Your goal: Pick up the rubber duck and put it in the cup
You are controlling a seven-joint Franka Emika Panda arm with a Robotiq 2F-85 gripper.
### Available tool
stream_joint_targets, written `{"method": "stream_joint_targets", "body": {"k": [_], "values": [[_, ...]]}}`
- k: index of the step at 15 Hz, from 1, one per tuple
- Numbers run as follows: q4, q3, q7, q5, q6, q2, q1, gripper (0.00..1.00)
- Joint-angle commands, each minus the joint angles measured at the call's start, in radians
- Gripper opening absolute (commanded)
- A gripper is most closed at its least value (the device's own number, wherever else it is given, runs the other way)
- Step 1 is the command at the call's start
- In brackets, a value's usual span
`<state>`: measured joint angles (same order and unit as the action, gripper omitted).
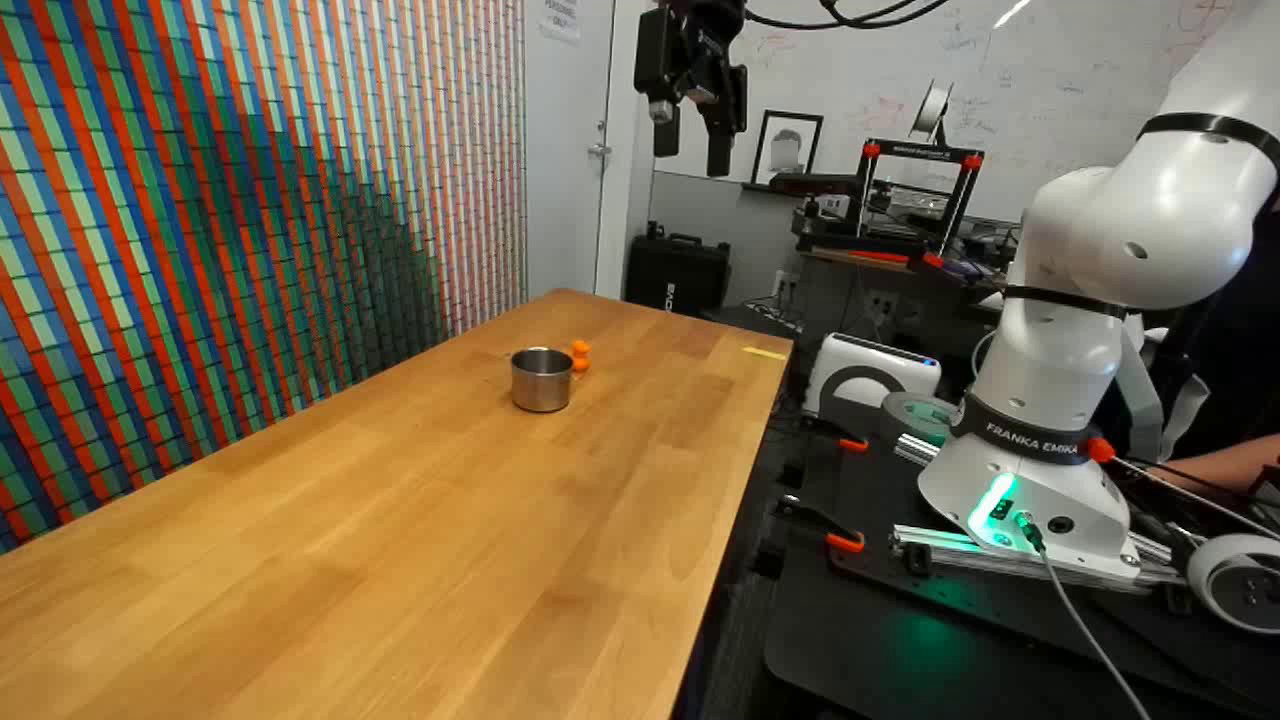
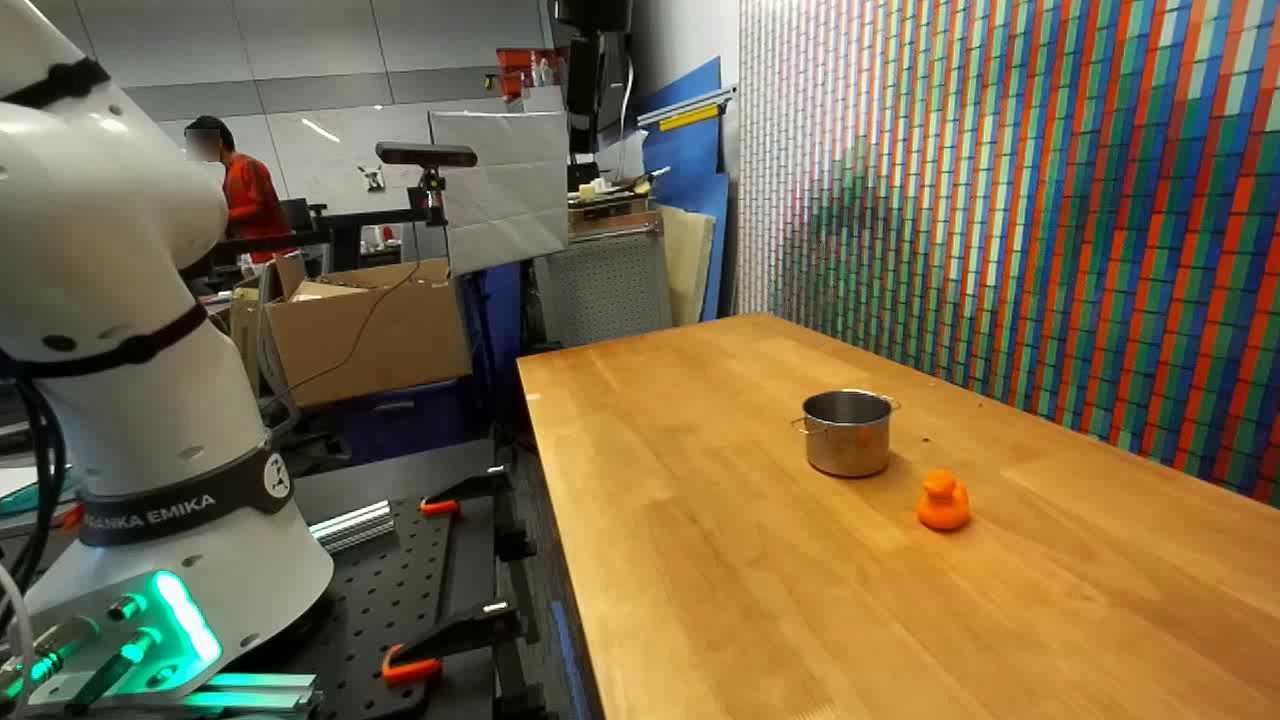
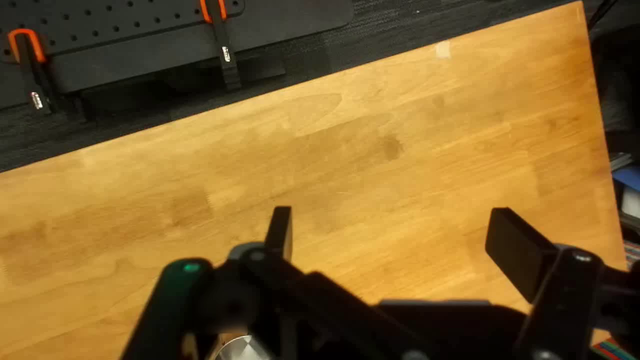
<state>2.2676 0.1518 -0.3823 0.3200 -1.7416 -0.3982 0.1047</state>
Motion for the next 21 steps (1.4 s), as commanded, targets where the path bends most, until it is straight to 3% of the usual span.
{"method": "stream_joint_targets", "body": {"k": [1, 4, 12, 17, 21], "values": [[-0.004, 0.006, 0.002, 0.002, 0.002, 0.0, -0.007, 1.0], [-0.026, 0.002, 0.022, -0.025, -0.07, 0.029, -0.021, 1.0], [-0.229, -0.081, 0.158, -0.341, -0.587, 0.364, -0.123, 1.0], [-0.344, -0.162, 0.296, -0.411, -0.696, 0.583, -0.144, 1.0], [-0.357, -0.192, 0.364, -0.4, -0.734, 0.695, -0.154, 1.0]]}}
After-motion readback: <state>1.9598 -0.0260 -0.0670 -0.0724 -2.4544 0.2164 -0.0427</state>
